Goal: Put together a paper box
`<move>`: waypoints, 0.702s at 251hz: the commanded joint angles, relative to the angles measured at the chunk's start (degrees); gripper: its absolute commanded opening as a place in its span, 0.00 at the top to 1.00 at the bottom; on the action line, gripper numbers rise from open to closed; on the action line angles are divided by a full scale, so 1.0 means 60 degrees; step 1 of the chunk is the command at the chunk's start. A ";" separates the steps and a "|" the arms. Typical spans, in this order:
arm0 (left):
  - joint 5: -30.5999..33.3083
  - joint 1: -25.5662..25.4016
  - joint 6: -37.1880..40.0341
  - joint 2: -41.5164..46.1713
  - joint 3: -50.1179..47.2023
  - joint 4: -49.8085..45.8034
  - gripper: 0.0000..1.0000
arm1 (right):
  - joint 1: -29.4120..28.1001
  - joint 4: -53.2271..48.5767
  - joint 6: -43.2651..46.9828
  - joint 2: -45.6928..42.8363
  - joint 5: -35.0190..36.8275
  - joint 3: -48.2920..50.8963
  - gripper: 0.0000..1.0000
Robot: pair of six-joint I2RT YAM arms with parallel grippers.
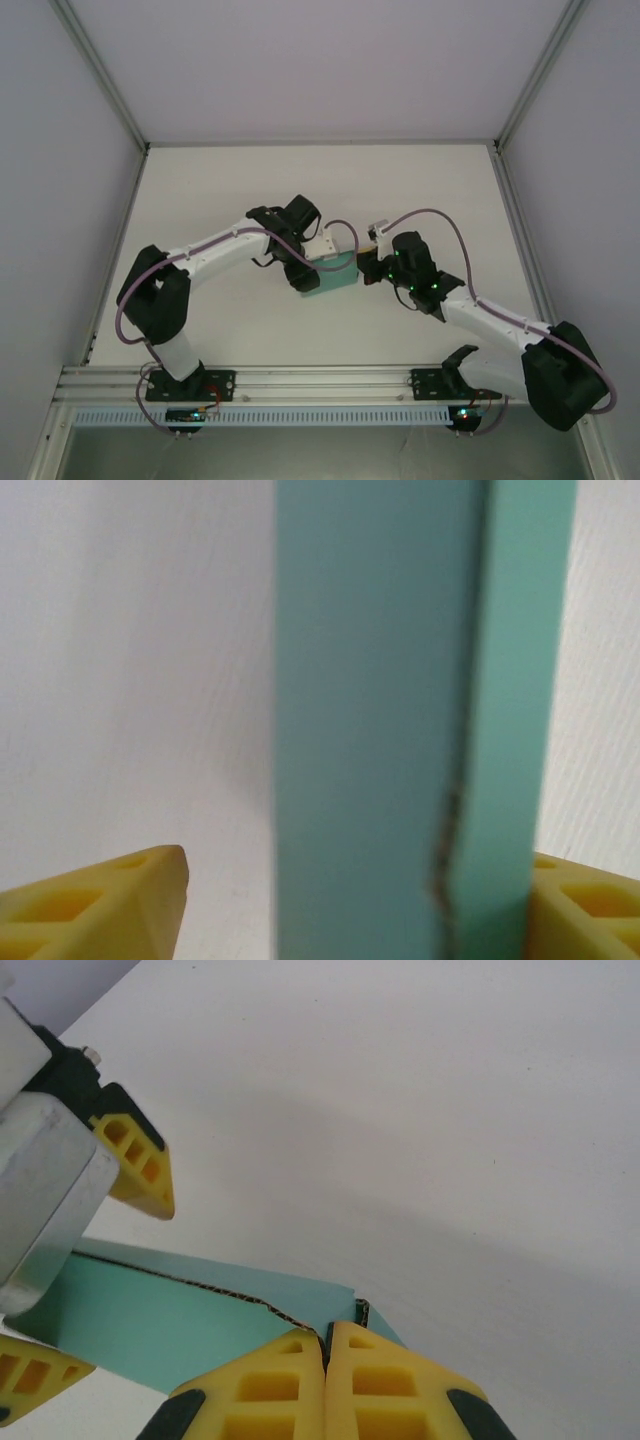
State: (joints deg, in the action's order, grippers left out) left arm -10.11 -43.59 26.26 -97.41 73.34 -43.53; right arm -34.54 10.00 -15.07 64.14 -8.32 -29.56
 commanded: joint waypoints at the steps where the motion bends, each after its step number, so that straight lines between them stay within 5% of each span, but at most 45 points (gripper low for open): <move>1: 0.0000 -0.0012 -0.0394 0.0516 0.0091 0.0202 0.00 | -0.0268 -0.2019 -0.0469 0.0004 0.0989 -0.0479 1.00; 36: 0.0388 -0.0142 -0.1375 0.1580 -0.0525 0.0807 0.00 | -0.0678 -0.2839 -0.0934 0.0104 0.2047 -0.0993 1.00; 90: 0.2704 -0.0197 -0.4437 0.3534 -0.2017 0.1735 0.00 | -0.1426 -0.3905 -0.1784 0.0582 0.3710 -0.1767 1.00; 126: 0.2527 -0.0087 -0.5316 0.3805 -0.2172 0.1441 0.33 | -0.1634 -0.4176 -0.1986 0.0844 0.3934 -0.2154 1.00; 176: 0.2346 0.0024 -0.5157 0.3341 -0.2009 0.1421 0.56 | -0.1804 -0.4419 -0.1963 0.1186 0.3791 -0.2598 1.00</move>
State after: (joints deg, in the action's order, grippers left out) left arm 3.49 -44.23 -2.61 -75.57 60.80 -34.79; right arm -44.97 -11.18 -25.32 69.67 13.21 -43.57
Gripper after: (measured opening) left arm 0.512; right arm 0.048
